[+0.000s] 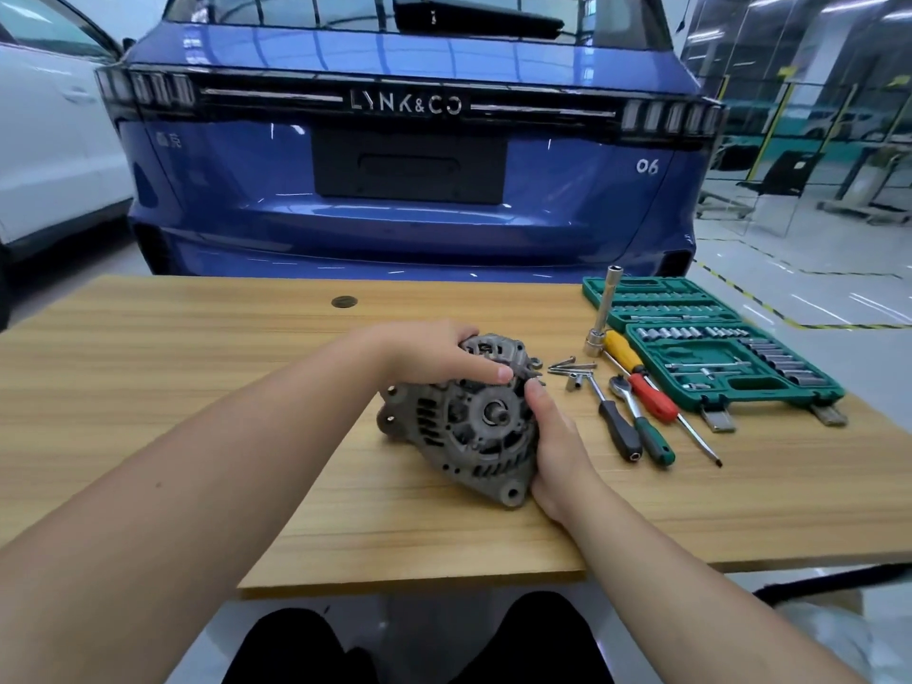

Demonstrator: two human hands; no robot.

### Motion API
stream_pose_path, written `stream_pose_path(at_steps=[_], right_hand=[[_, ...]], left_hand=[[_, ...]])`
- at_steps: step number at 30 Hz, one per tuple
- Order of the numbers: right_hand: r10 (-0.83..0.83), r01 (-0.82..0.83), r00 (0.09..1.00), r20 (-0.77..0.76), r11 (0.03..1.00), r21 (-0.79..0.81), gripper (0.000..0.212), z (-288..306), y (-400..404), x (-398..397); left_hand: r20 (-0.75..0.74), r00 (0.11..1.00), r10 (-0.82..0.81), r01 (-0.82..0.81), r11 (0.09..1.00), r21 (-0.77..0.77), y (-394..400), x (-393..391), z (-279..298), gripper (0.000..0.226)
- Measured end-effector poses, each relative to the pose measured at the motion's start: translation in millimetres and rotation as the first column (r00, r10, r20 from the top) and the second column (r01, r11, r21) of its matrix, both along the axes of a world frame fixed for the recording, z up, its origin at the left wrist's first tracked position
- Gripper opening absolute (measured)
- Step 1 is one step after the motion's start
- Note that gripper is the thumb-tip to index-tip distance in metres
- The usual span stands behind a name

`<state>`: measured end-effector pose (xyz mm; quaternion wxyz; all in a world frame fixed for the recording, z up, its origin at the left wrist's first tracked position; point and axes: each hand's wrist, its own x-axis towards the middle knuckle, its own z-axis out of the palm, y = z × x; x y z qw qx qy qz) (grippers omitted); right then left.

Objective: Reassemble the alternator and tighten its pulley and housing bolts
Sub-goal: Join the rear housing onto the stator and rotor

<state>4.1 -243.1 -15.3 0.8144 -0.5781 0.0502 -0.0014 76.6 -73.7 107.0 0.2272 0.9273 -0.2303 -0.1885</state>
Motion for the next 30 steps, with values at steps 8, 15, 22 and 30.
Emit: stream_pose_path(at_steps=[8,15,22,30], right_hand=[[-0.106,0.084,0.989,-0.098,0.974,-0.209,0.057,9.9,3.3,8.4],[-0.174,0.123,0.977,-0.125,0.933,-0.338,0.104,7.6,19.0,-10.9],[-0.114,0.042,0.98,-0.163,0.919,-0.392,0.092,14.1,18.9,-6.2],[-0.039,-0.048,0.974,-0.222,0.925,-0.376,0.068,22.9,16.0,6.1]], left_hand=[[0.052,0.991,0.122,-0.125,0.99,0.058,5.8,1.7,-7.0,0.095],[-0.155,0.986,0.065,-0.067,0.998,-0.009,22.3,8.5,1.4,0.054],[-0.278,0.949,0.147,-0.156,0.988,-0.01,33.9,10.2,-2.0,0.071],[-0.422,0.869,0.257,-0.311,0.948,-0.062,45.6,11.1,-5.4,0.082]])
